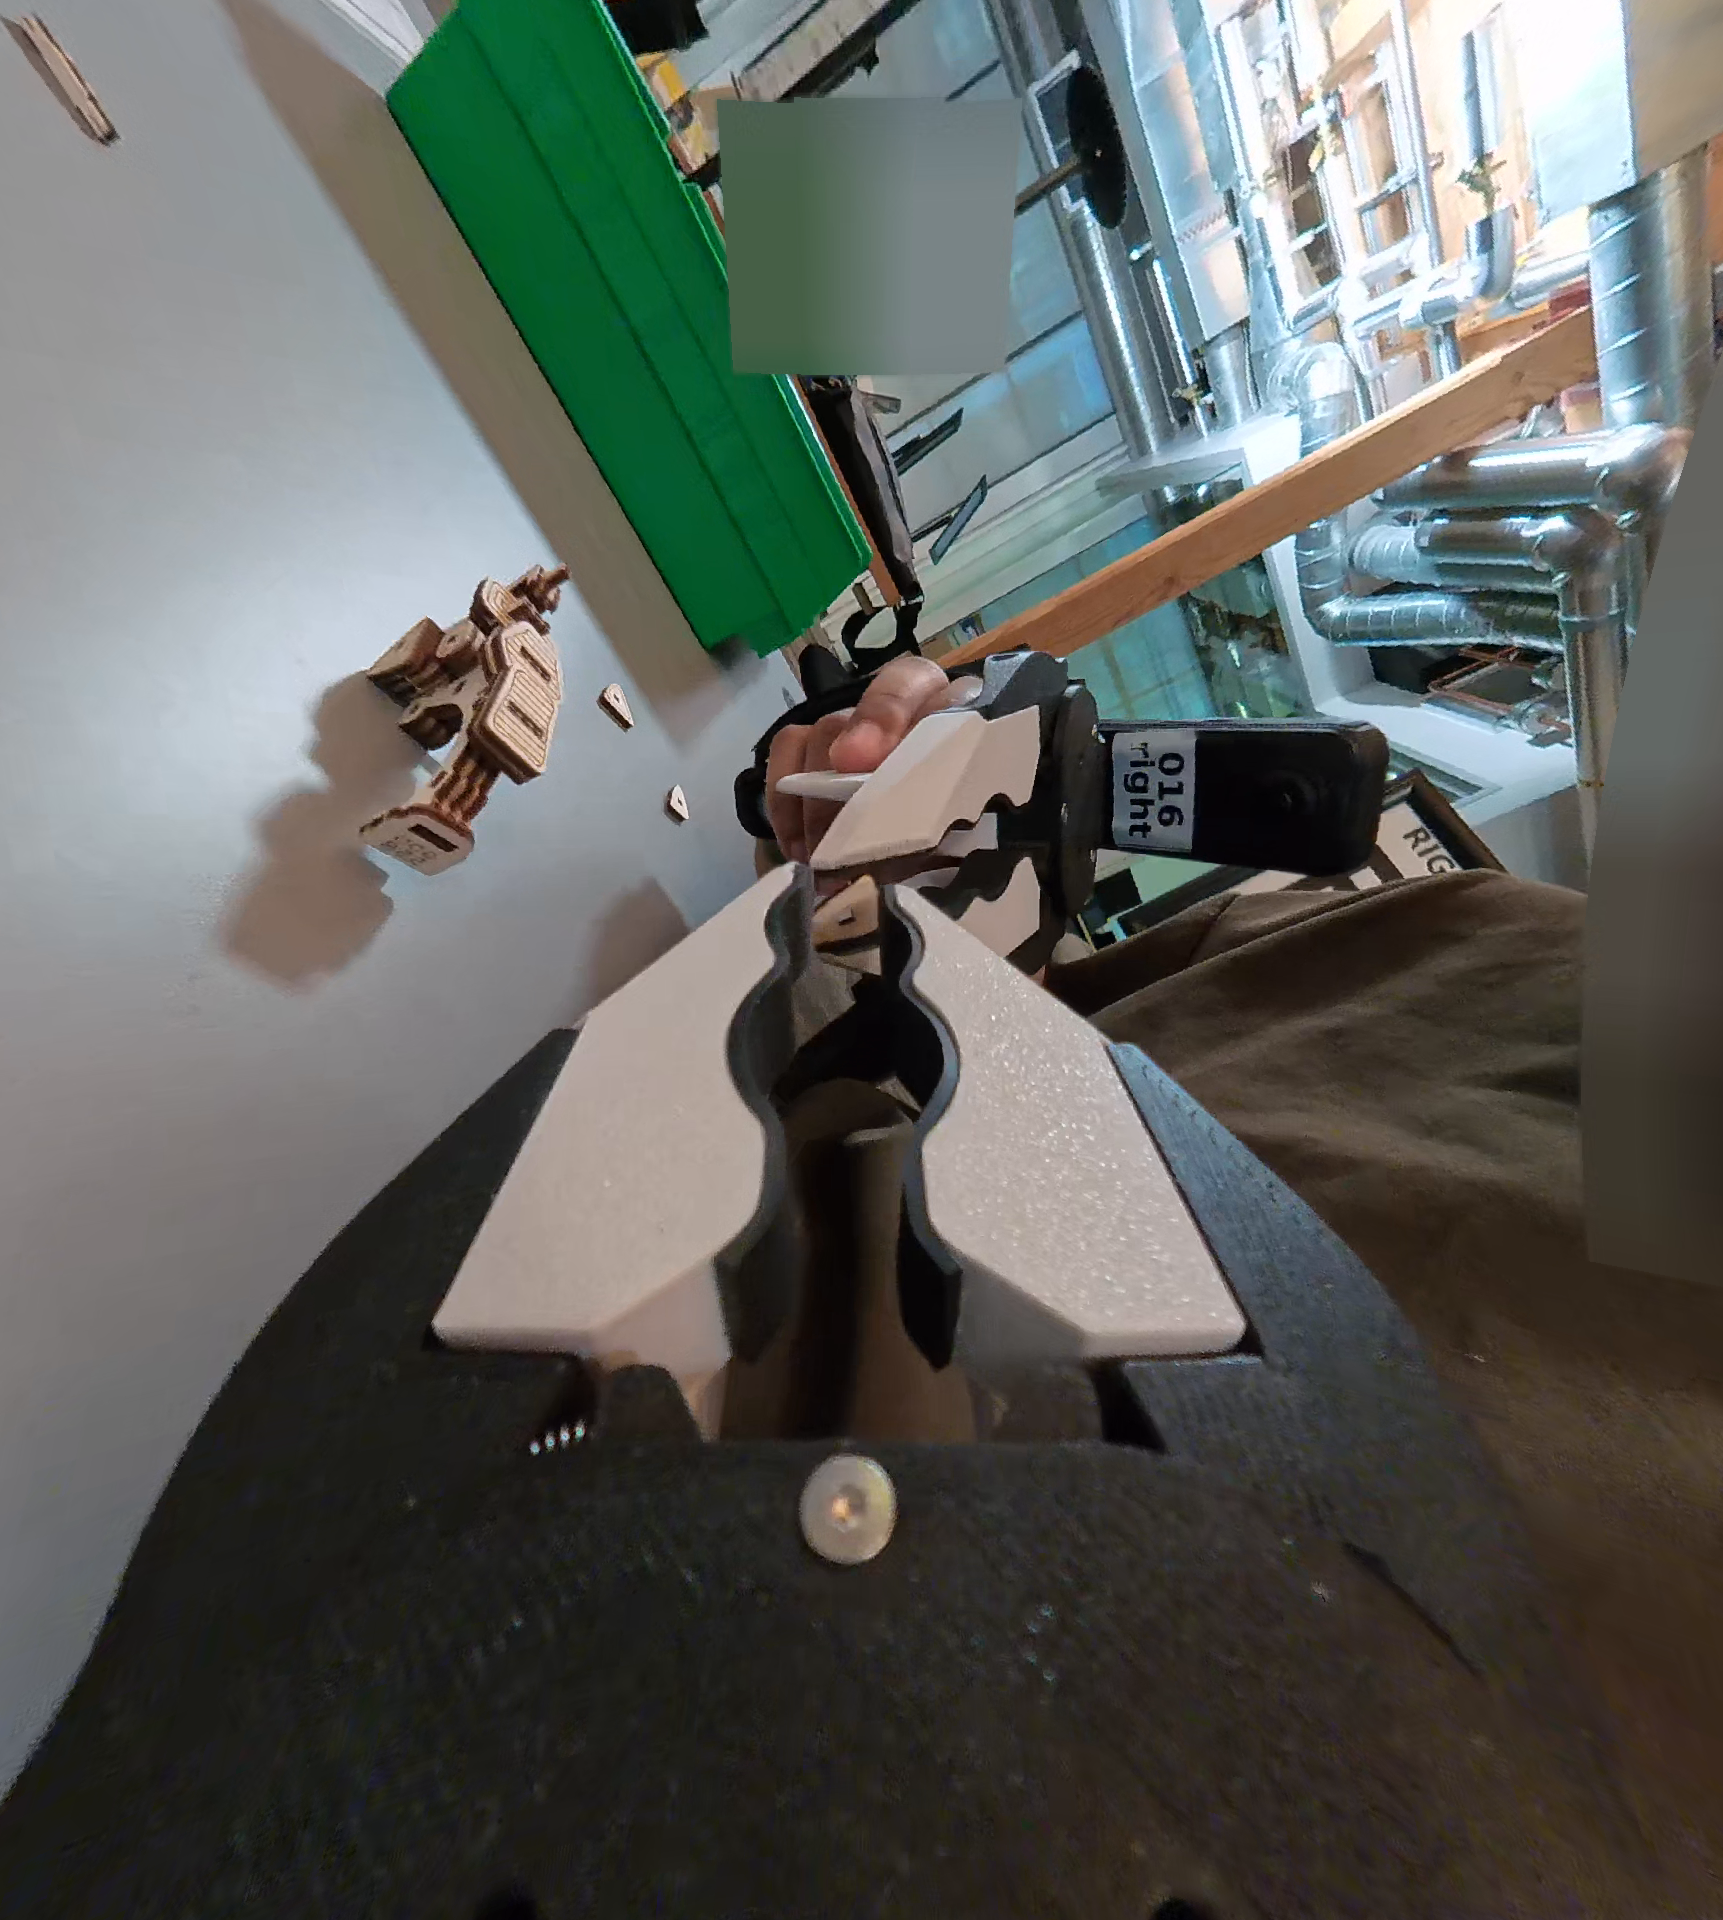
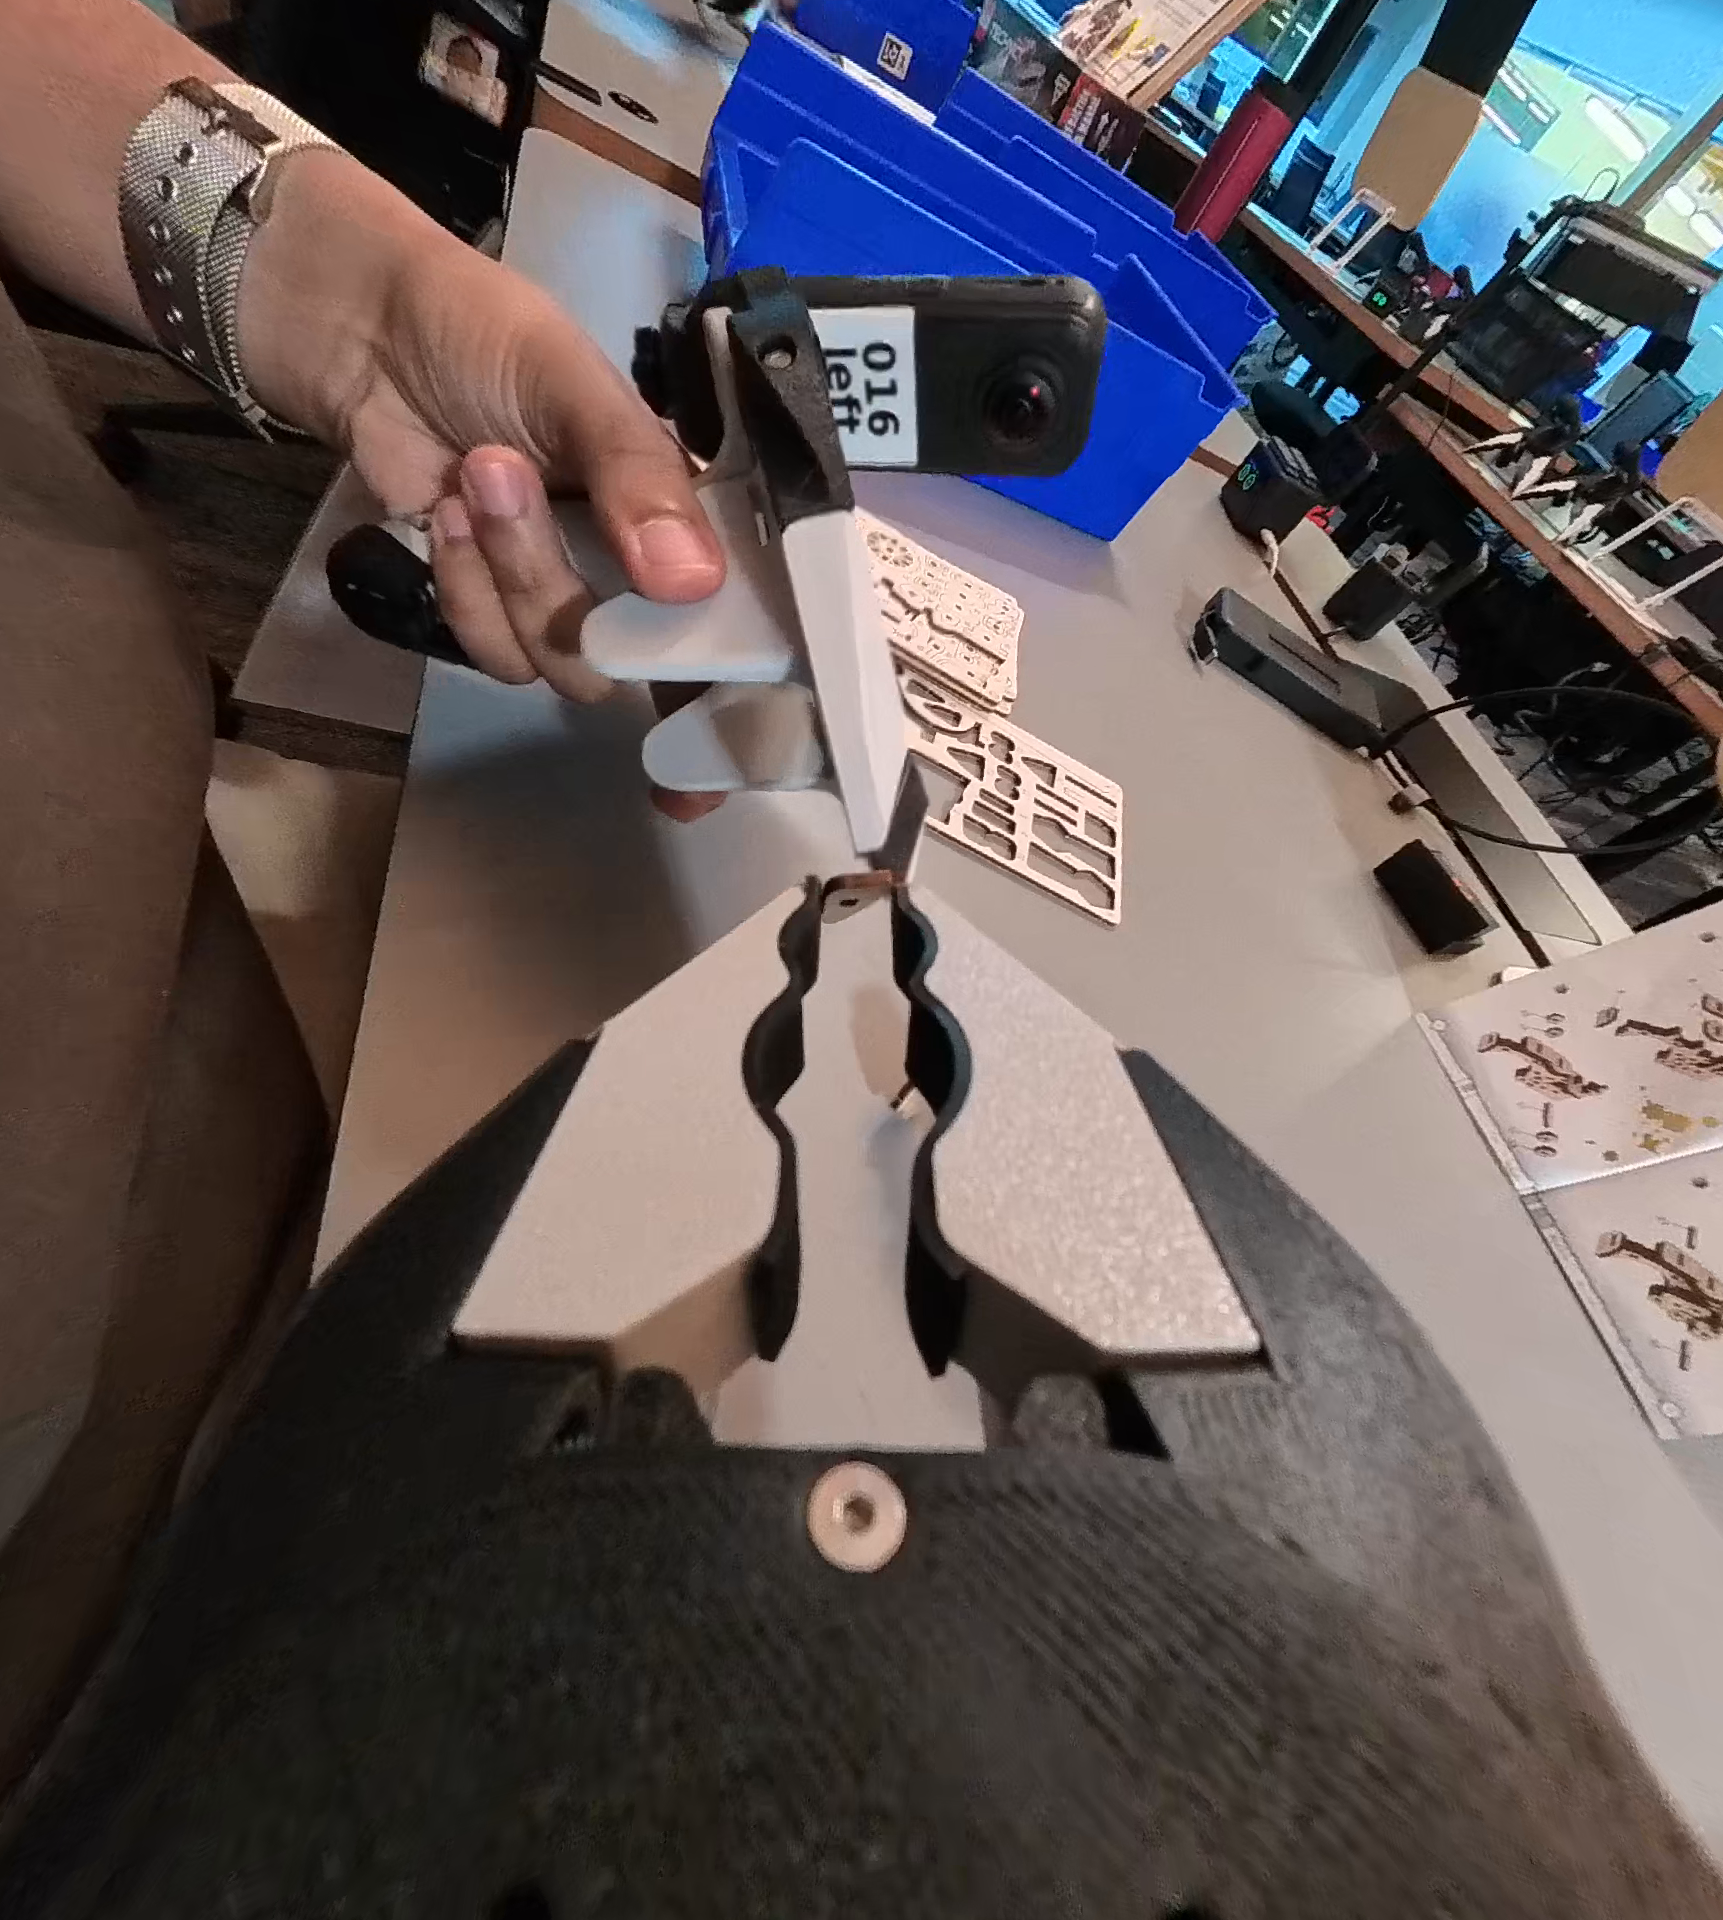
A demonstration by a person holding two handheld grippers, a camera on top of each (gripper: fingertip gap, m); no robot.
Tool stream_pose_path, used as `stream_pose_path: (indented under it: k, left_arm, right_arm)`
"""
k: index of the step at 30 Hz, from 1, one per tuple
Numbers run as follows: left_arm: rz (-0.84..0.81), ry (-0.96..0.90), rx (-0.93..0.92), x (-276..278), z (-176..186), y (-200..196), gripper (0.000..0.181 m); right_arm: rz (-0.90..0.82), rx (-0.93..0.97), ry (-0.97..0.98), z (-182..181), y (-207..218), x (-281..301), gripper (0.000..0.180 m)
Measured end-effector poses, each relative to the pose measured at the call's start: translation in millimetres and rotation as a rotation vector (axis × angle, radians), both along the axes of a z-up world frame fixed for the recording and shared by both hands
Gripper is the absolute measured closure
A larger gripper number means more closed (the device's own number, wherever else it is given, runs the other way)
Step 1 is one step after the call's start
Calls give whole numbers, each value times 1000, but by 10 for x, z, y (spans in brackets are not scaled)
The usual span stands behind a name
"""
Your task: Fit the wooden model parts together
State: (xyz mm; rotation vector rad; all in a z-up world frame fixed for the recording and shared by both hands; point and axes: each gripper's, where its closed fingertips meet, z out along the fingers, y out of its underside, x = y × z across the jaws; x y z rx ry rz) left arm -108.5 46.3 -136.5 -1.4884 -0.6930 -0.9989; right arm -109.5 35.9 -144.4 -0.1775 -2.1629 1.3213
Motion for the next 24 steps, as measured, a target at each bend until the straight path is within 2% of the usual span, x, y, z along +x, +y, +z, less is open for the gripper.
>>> stream_pose_path:
  k: [6, 17, 24]
  left_arm:
    - [13, -12, 11, -40, 13, -22, 172]
    - [-30, -72, 27, 14, 0, -10, 170]
    - [-39, -54, 23, 37, -6, -1, 170]
  right_arm:
    - [4, -24, -39, -8, 0, -1, 168]
    - [15, -235, -152, 195, 83, -34, 168]
    - [20, -257, -169, 211, 86, -31, 168]
